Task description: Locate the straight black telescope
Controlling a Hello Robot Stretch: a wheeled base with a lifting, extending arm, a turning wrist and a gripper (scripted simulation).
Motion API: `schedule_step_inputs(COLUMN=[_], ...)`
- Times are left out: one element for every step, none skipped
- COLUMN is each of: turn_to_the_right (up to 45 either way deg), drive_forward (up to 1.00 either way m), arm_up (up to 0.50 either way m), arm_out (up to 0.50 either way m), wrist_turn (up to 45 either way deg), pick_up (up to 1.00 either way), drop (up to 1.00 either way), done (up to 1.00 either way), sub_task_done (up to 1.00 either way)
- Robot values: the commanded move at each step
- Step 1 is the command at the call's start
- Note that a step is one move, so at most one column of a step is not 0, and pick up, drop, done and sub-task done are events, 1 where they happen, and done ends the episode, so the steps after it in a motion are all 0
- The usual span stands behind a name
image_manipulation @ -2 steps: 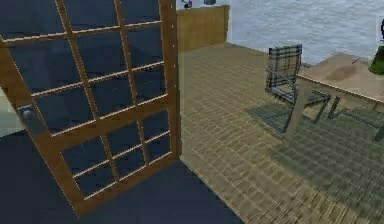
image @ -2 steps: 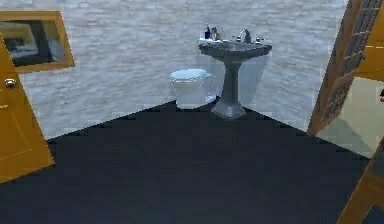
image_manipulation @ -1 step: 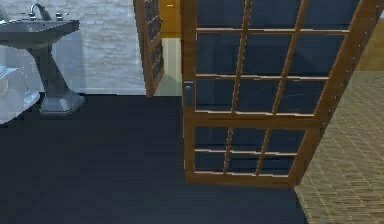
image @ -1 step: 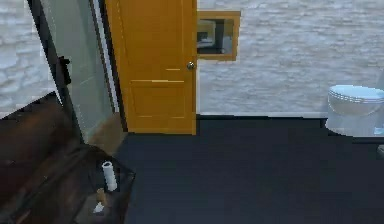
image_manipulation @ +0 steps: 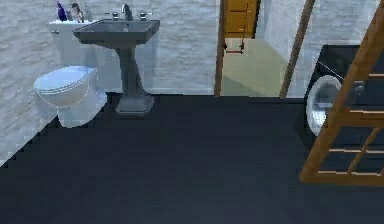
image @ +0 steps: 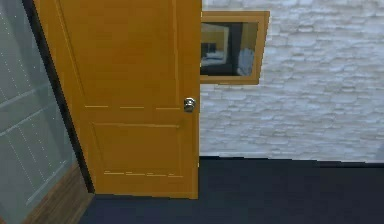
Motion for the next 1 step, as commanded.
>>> schedule_step_inputs(turn_to_the_right=[-3.0], drive_forward=[0.00], arm_up=[0.00], arm_out=[0.00], wrist_turn=[0.0], pick_up=[0.00], drop=[0.00], done=[0.00], sub_task_done=[0.00])
